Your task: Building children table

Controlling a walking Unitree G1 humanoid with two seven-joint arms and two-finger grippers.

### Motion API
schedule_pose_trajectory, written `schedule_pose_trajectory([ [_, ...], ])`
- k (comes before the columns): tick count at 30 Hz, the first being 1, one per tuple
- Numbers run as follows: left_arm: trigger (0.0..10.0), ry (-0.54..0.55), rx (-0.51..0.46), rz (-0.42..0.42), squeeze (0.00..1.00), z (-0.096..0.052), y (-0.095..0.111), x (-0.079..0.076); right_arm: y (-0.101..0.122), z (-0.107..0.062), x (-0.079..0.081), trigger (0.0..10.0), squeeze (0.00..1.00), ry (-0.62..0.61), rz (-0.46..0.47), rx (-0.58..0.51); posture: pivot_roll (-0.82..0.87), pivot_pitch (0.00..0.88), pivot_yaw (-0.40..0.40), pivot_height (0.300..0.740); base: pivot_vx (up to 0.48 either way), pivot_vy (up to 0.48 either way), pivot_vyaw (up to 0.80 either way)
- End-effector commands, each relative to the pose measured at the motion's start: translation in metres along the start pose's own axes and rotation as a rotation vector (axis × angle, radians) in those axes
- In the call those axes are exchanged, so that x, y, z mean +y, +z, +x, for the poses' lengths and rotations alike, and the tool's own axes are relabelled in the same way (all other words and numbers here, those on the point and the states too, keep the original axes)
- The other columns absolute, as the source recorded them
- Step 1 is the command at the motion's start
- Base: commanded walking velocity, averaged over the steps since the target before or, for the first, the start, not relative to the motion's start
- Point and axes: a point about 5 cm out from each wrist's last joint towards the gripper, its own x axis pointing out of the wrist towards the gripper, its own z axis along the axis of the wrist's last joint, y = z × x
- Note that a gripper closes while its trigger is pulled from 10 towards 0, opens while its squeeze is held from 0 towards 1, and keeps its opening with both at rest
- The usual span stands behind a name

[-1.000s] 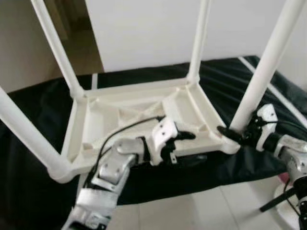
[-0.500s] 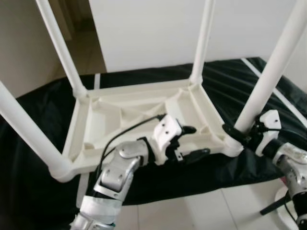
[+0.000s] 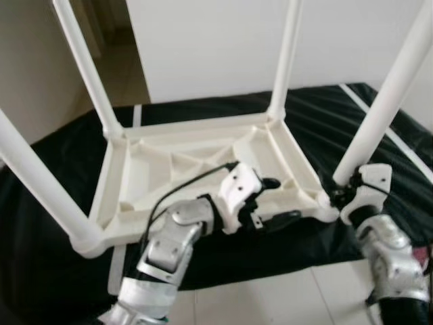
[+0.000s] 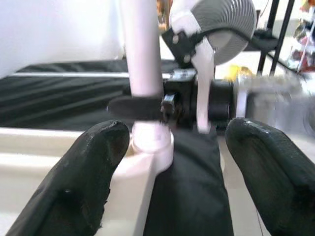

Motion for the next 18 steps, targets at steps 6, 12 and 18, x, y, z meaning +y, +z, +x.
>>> schedule_pose_trajectory([
  [6,10.0,0.189,0.016,-0.041,0.0,-0.003,-0.01,0.012,-0.032,-0.016,0.011,10.0,0.0,-0.33,0.145,0.154,-0.06,0.0,0.038,0.74,0.0,0.0,0.0],
  [12,10.0,0.28,0.053,-0.108,0.0,-0.005,-0.02,0.018,-0.027,-0.016,0.03,10.0,0.0,-0.361,0.195,0.133,-0.03,0.0,0.019,0.74,0.0,0.0,0.0],
  [18,10.0,0.258,0.057,-0.123,0.0,-0.006,-0.022,0.013,-0.019,-0.016,0.035,10.0,0.05,-0.301,0.175,0.09,-0.01,0.0,0.016,0.74,0.0,0.0,0.0],
])
